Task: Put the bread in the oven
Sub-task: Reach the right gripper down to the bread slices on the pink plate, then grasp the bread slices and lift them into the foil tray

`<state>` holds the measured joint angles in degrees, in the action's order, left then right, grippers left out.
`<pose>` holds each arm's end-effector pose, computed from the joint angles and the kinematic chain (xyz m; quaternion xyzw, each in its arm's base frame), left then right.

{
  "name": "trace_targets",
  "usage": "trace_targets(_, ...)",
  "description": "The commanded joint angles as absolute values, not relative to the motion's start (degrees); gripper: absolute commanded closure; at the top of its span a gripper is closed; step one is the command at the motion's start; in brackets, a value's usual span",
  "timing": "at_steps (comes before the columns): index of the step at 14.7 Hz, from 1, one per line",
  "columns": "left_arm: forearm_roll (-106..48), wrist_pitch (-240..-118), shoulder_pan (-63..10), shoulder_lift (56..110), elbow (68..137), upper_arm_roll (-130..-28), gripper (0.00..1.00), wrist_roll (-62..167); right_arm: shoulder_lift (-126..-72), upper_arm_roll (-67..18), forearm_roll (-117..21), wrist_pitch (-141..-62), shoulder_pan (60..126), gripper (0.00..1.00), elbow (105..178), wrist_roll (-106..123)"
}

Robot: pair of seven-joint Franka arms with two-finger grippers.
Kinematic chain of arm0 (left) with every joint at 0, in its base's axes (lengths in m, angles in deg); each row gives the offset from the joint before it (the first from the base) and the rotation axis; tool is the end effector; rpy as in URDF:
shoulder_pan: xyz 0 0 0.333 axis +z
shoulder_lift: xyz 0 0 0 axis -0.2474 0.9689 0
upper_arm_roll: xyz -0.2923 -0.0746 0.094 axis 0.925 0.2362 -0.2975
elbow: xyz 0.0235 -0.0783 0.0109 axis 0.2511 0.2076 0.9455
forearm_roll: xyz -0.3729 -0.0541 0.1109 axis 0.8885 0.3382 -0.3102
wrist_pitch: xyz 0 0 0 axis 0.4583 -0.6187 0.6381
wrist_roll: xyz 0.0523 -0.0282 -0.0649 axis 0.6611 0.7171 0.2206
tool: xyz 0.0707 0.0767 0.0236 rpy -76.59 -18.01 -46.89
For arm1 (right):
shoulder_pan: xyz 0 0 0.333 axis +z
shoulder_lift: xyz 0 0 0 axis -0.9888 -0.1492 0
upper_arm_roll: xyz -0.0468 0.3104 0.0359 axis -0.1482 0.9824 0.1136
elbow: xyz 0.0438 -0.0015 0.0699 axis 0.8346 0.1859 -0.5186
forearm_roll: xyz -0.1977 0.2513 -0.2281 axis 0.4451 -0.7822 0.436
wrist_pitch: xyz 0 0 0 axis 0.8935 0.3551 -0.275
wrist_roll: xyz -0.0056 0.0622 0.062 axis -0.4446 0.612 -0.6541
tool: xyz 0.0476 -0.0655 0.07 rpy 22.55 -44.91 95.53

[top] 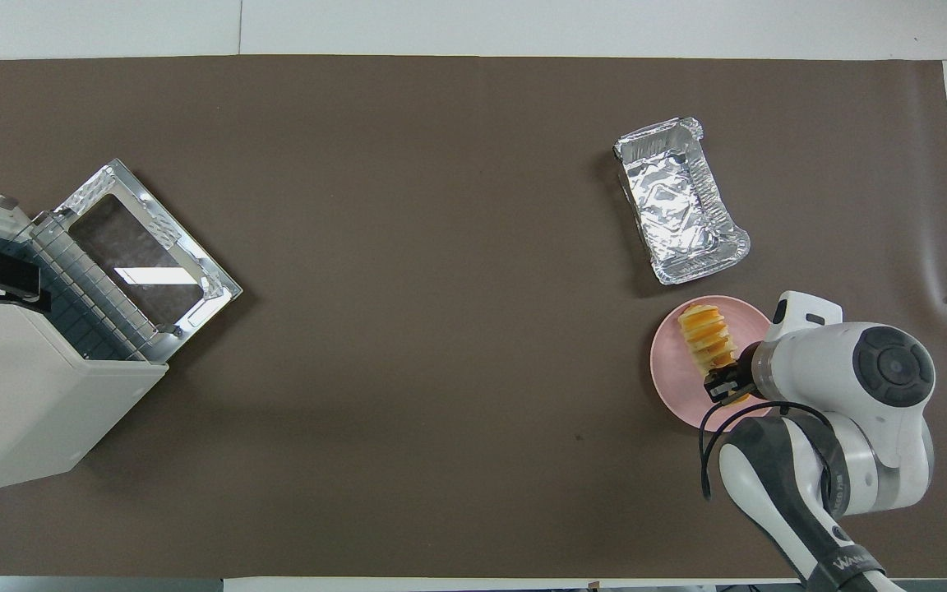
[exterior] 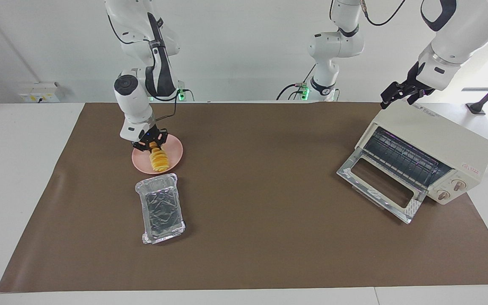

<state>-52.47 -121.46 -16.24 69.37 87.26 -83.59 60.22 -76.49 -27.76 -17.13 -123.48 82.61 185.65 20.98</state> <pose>0.5182 -0.0055 0.6149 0.9949 0.0604 -0.0803 0.0074 0.4365 0.0371 0.3048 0.9748 0.2230 -0.0094 0.0041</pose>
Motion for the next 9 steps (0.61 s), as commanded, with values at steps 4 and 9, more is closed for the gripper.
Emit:
trace_targets(4,-52.09,-121.35,-16.08,67.86,88.93,-83.68,0.00,60.15,-76.53,-27.59,-17.74,-116.49,82.48,1.00,180.35,20.32)
trace_targets(9,-52.09,-121.35,-16.08,67.86,88.93,-83.68,0.00,60.15,-75.92,-27.51,-17.74,-97.96,82.48,1.00,165.51,20.23)
